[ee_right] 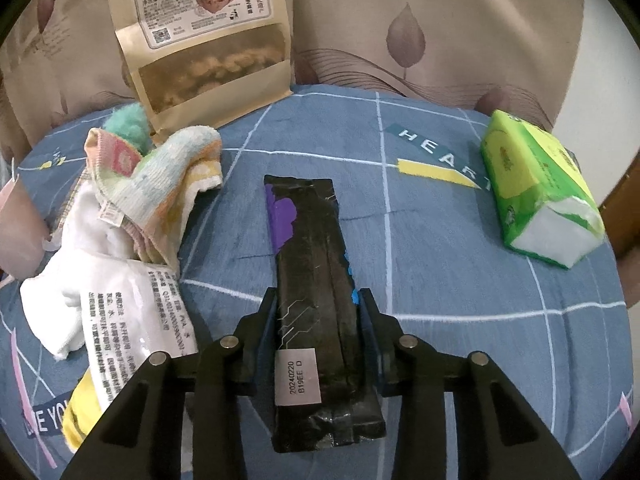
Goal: Organize soft objects
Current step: 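Lower the black packet into the gold tray beside the duck, open right tool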
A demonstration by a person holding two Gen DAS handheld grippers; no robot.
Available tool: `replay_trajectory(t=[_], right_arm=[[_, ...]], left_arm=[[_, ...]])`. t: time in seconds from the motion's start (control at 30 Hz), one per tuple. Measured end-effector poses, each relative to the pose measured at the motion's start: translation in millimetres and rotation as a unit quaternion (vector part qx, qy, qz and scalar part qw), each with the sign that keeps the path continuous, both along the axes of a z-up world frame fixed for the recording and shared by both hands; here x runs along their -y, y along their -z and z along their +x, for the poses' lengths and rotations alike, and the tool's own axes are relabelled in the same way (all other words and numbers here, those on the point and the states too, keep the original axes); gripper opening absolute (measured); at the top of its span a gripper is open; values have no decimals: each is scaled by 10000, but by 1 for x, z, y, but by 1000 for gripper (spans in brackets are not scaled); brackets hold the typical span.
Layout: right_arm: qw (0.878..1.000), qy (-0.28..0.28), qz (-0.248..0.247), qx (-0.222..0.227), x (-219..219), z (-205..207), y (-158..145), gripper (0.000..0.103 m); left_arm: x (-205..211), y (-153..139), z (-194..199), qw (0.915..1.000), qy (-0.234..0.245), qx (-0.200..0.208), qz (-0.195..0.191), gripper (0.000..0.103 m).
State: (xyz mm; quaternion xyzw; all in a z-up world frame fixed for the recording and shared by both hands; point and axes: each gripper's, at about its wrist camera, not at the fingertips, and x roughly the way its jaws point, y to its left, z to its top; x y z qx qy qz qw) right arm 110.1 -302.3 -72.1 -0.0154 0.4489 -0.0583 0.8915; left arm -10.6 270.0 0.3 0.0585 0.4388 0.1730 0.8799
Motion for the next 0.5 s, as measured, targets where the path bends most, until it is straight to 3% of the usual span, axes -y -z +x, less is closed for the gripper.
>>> replay_trajectory(t=[0.23,0.5], right_arm=[[9992,375,136,-22,-2,-17,-15,34],[9988,245,344,241,-42,-33,-60,34]], left_arm=[[-7,-1,-5,9985,-368,296,-260,73],[-13,10,-9,9973,-455,299,-500,73]])
